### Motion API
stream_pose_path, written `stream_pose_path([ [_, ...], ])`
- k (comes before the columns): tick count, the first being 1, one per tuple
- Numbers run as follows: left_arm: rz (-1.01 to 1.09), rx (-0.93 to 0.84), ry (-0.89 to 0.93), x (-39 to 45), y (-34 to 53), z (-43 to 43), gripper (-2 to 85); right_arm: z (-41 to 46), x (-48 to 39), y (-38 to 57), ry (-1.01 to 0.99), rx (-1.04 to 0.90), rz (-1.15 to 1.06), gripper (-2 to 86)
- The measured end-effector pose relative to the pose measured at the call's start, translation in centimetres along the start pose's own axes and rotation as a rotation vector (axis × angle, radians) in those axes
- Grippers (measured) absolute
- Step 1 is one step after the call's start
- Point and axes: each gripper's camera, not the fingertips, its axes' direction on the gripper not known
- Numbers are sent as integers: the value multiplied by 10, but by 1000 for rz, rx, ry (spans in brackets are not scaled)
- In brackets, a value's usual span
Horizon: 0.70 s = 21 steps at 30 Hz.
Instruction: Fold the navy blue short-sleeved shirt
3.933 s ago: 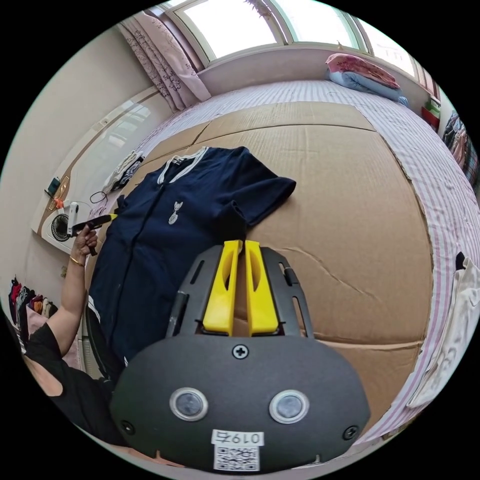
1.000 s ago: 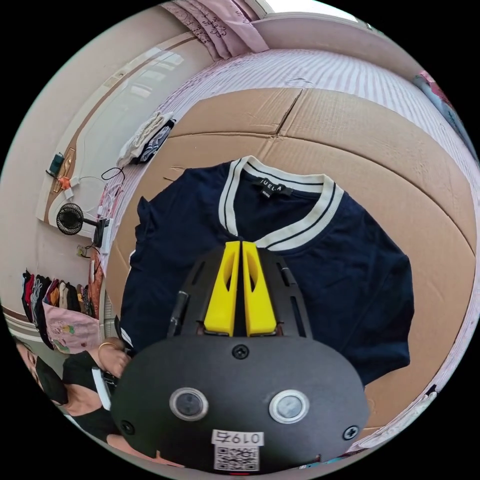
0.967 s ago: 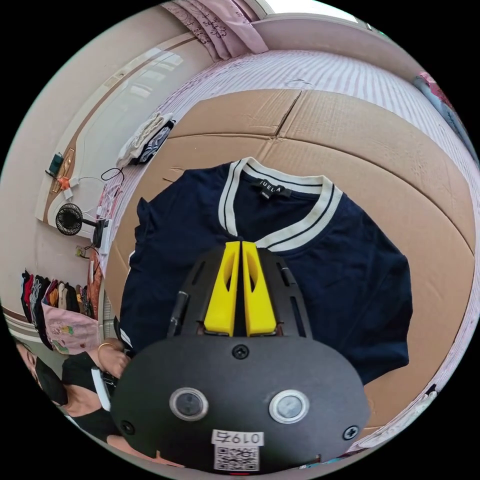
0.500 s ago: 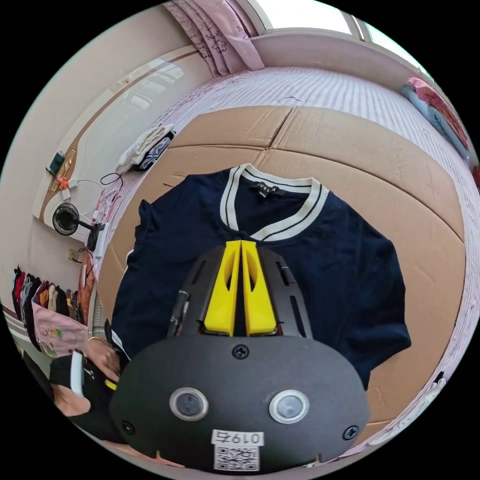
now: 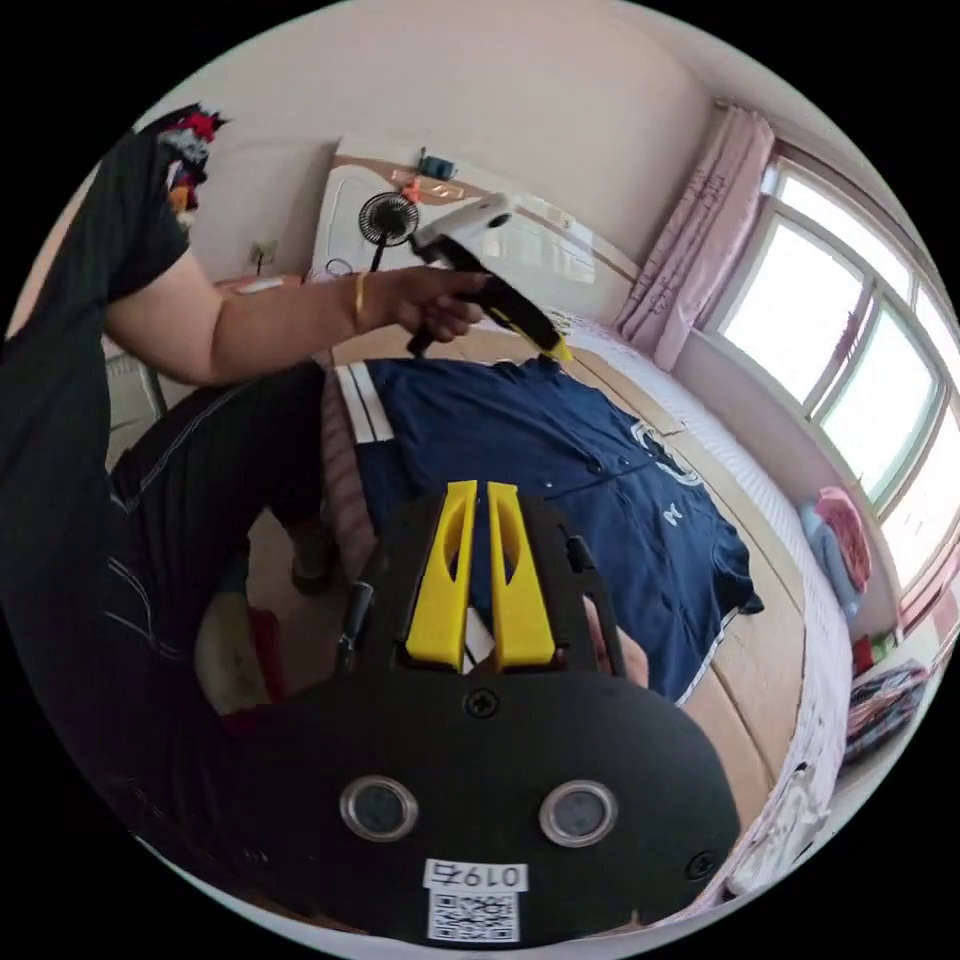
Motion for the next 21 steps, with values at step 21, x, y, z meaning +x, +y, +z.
stream_pose_path([
  [21, 363, -530, -262, -51, -251, 287, 94, 93, -107, 153, -141, -113, -205, -2],
])
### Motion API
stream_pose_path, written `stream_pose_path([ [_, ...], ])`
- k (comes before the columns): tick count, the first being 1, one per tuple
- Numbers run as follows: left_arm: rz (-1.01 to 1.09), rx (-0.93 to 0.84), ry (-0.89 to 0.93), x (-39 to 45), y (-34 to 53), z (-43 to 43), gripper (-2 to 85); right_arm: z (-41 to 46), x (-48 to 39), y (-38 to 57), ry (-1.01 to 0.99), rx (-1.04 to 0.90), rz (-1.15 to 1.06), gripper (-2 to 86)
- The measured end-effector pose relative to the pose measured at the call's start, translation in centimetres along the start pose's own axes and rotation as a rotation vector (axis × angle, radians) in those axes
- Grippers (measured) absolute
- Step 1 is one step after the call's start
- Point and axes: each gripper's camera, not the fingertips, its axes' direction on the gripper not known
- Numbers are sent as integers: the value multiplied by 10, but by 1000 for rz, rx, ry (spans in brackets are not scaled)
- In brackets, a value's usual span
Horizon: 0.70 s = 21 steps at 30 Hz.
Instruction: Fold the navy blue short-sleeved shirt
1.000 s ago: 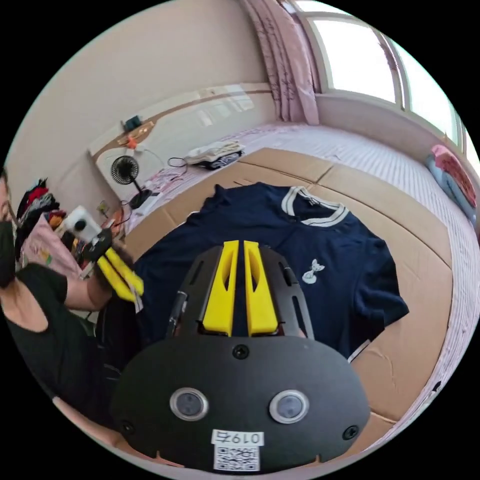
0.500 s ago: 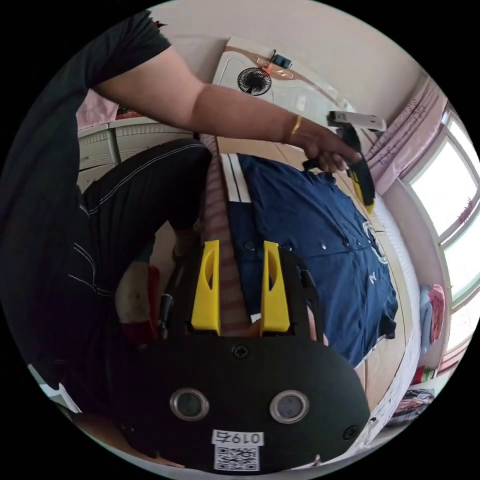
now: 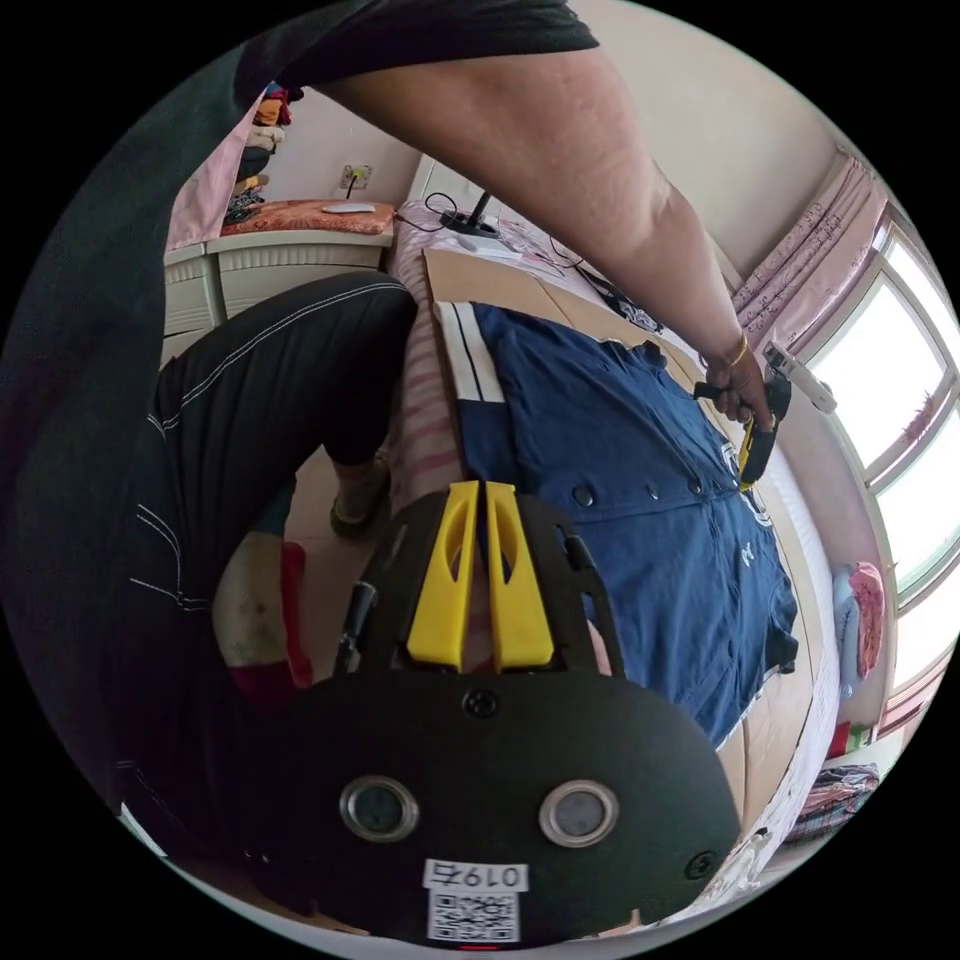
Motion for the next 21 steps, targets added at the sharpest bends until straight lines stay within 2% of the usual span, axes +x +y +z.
stream_pose_path([
  [3, 5, -17, 82, -7, -19, 14, 70, 7, 4, 15, -51, 10, 35, -7],
  [10, 27, -29, 122, -17, -51, 27, 24, 20, 7, 43, -114, 19, 84, -9],
  [21, 26, -25, -23, -7, -90, 36, 10, 27, 7, 63, -154, 8, 91, -10],
])
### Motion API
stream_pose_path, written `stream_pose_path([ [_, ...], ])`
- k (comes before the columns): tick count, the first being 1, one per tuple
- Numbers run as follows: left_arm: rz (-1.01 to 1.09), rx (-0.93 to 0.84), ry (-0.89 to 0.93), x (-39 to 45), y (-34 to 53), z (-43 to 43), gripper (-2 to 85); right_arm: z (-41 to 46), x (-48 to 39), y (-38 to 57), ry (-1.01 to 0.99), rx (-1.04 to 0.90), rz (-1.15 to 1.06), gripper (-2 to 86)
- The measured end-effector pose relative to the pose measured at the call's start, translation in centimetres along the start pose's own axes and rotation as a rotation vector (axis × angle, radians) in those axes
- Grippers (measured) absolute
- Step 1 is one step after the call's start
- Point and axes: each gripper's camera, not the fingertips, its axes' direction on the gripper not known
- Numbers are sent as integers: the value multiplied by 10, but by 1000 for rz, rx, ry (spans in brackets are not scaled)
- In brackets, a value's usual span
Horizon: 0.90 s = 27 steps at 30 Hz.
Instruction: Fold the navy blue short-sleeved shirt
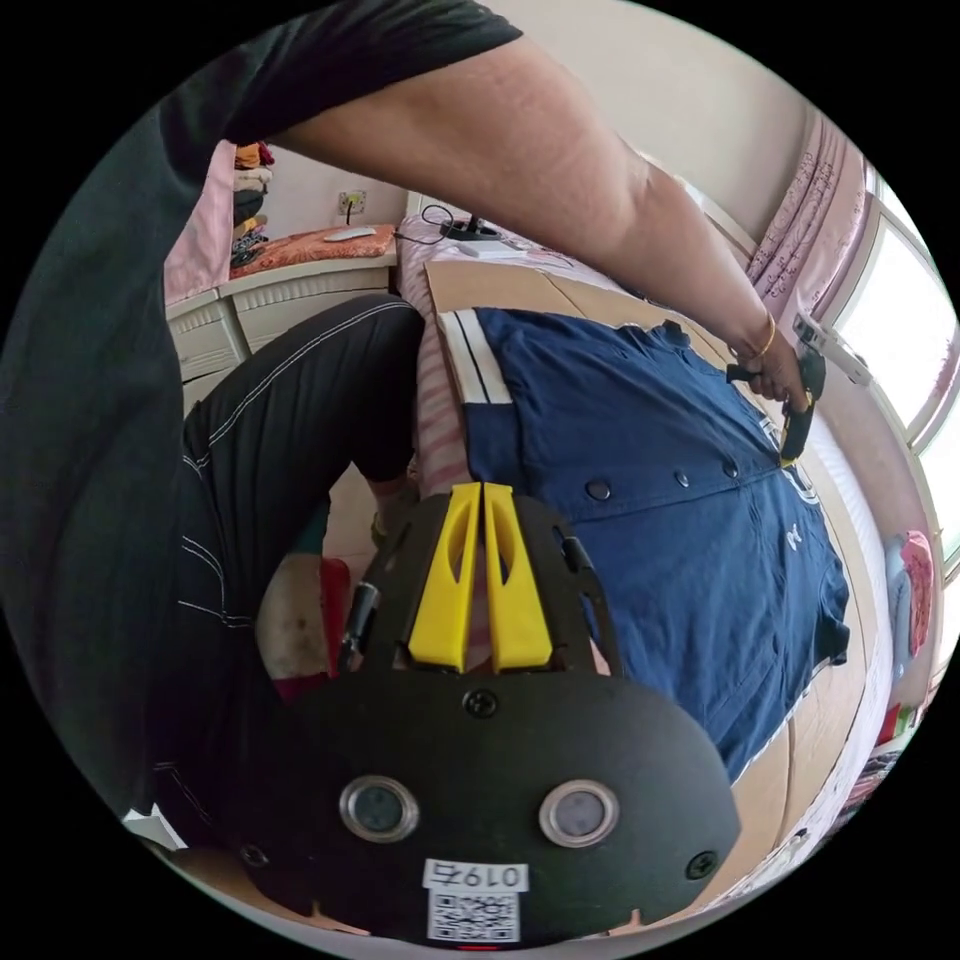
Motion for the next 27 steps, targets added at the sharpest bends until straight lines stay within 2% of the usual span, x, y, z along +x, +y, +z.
stream_pose_path([
  [6, 71, -53, -176, 26, -21, 7, 10, -6, 5, 6, -36, 5, 2, -10],
  [12, 23, -44, -174, 22, -25, 8, 9, -27, 17, 8, -100, 35, 25, -10],
  [20, 64, -49, -203, 21, -29, 16, 13, -40, 4, -10, -27, -54, -95, -9],
  [23, 44, -15, -216, 19, -25, 13, 12, -51, 1, -17, -7, -40, -81, -8],
  [27, -6, 151, -147, 4, -10, -11, 10, -63, -8, -29, 52, -34, -104, -3],
])
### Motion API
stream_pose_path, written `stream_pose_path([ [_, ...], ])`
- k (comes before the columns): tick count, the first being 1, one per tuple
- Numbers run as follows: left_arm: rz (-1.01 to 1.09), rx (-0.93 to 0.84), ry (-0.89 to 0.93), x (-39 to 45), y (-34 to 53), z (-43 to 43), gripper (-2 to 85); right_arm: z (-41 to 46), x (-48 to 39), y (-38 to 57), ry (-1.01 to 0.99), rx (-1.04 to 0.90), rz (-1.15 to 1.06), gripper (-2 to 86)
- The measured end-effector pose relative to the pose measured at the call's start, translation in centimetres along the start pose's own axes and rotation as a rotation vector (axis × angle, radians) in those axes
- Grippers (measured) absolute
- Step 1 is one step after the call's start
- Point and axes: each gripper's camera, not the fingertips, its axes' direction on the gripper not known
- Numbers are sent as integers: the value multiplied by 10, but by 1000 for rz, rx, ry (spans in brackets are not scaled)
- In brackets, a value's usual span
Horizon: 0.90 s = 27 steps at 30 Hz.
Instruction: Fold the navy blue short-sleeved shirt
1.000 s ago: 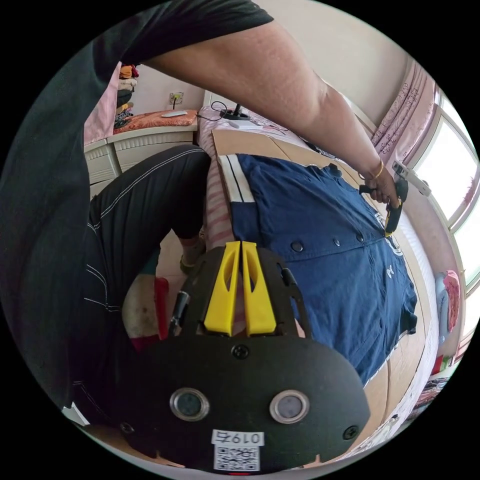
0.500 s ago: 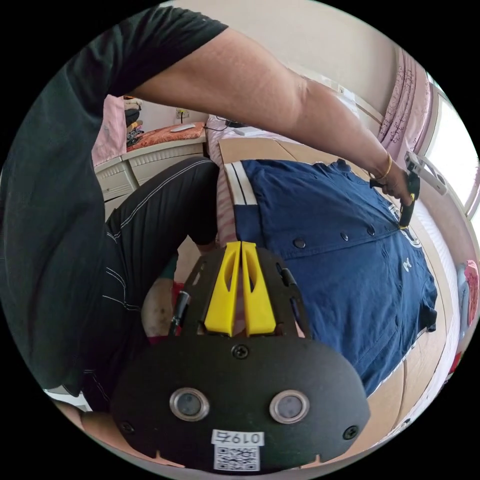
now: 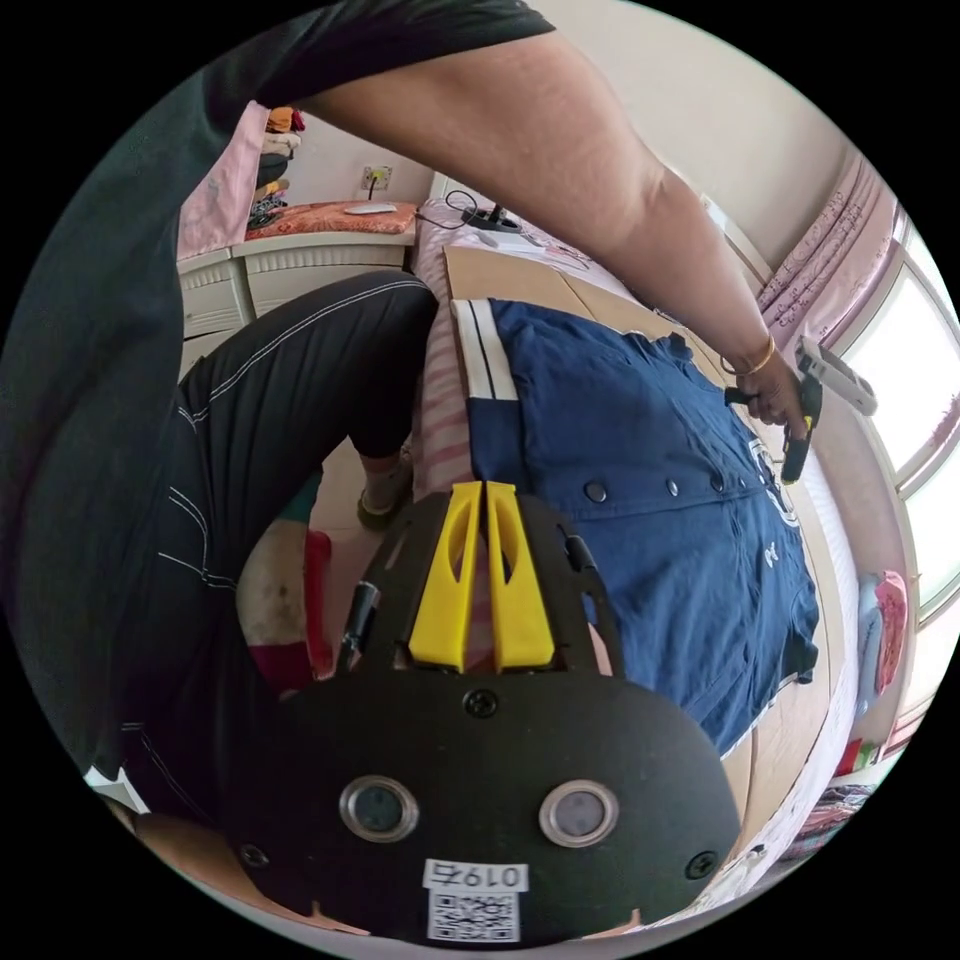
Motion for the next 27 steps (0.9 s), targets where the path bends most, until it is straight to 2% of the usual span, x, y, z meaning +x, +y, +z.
stream_pose_path([
  [5, -131, 67, 72, -50, 22, -22, 13, -24, 4, -23, 6, 12, 15, 24],
  [11, -261, -31, 97, -100, 71, -11, 28, -59, 16, -56, -61, 29, 27, 54],
  [16, -152, -1, 132, -107, 68, -8, 51, -79, 33, -86, -98, 24, 54, 40],
  [21, 4, -104, 134, -105, 35, 16, 62, -102, 50, -120, -88, 26, 74, 2],
  [24, 45, -178, 127, -108, 28, 36, 64, -121, 68, -142, -140, 47, 105, -4],
  [27, 24, -175, 146, -122, 29, 42, 62, -142, 87, -165, -246, 74, 124, -7],
])
